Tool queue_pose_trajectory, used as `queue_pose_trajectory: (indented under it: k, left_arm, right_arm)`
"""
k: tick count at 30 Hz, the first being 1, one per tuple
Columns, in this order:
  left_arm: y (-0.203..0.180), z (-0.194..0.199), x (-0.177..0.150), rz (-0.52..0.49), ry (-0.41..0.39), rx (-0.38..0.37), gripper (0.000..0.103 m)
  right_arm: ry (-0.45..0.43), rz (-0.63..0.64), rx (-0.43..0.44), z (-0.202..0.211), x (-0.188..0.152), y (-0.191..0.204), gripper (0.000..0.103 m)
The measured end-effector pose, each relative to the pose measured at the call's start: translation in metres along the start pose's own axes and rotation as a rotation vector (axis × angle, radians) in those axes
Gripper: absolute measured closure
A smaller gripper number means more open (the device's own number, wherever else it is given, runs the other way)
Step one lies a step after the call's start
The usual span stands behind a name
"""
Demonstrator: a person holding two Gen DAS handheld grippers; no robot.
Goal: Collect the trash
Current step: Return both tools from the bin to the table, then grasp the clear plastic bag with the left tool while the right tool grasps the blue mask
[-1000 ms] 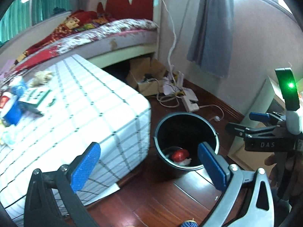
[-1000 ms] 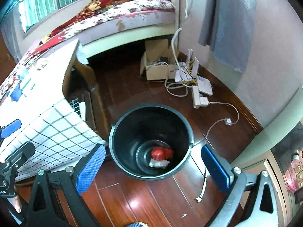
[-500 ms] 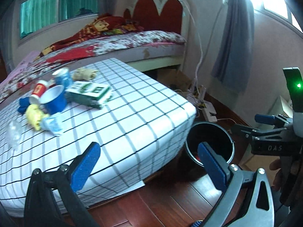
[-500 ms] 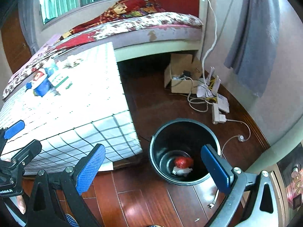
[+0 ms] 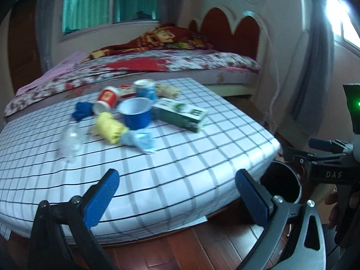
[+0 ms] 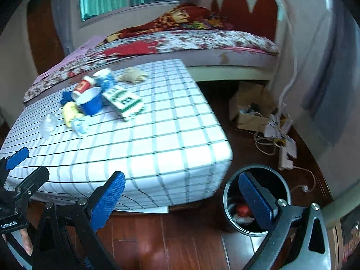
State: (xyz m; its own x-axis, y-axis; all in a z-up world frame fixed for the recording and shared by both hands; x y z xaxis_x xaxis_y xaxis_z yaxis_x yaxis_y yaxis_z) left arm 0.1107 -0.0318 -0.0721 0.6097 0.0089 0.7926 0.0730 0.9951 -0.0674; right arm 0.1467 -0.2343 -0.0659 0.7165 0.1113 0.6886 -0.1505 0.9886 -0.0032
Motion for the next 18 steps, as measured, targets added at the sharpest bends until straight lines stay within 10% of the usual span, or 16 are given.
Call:
queue_pose_trajectory:
  k: [13,18]
  left_arm:
    - [0.115,-0.005,-0.012,0.139,0.016,0.168,0.0]
    - [0.156,-0.03,-0.011,0.178,0.066,0.193,0.016]
  right_arm:
    - [-0.126,0.24,0.045,-0.044,0.036,0.125,0.001]
    - [-0.014,0.258,0.094,-0.081,0.048,0.156,0.001]
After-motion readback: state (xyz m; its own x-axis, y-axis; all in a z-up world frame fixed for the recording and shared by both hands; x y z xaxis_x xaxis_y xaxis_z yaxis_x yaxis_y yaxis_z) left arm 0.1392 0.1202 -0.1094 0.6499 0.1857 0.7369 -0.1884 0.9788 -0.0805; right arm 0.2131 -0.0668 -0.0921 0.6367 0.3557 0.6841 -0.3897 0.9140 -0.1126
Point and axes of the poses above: each gripper's, at about its wrist camera, not at the fingertips, and z roughly against the way its jaws point, y to its left, x to its top, the point moved 3 cm from there along -z, roughly the way its jaws point, and after that the axes turned 1 degree about z, right-handed, at the moved point
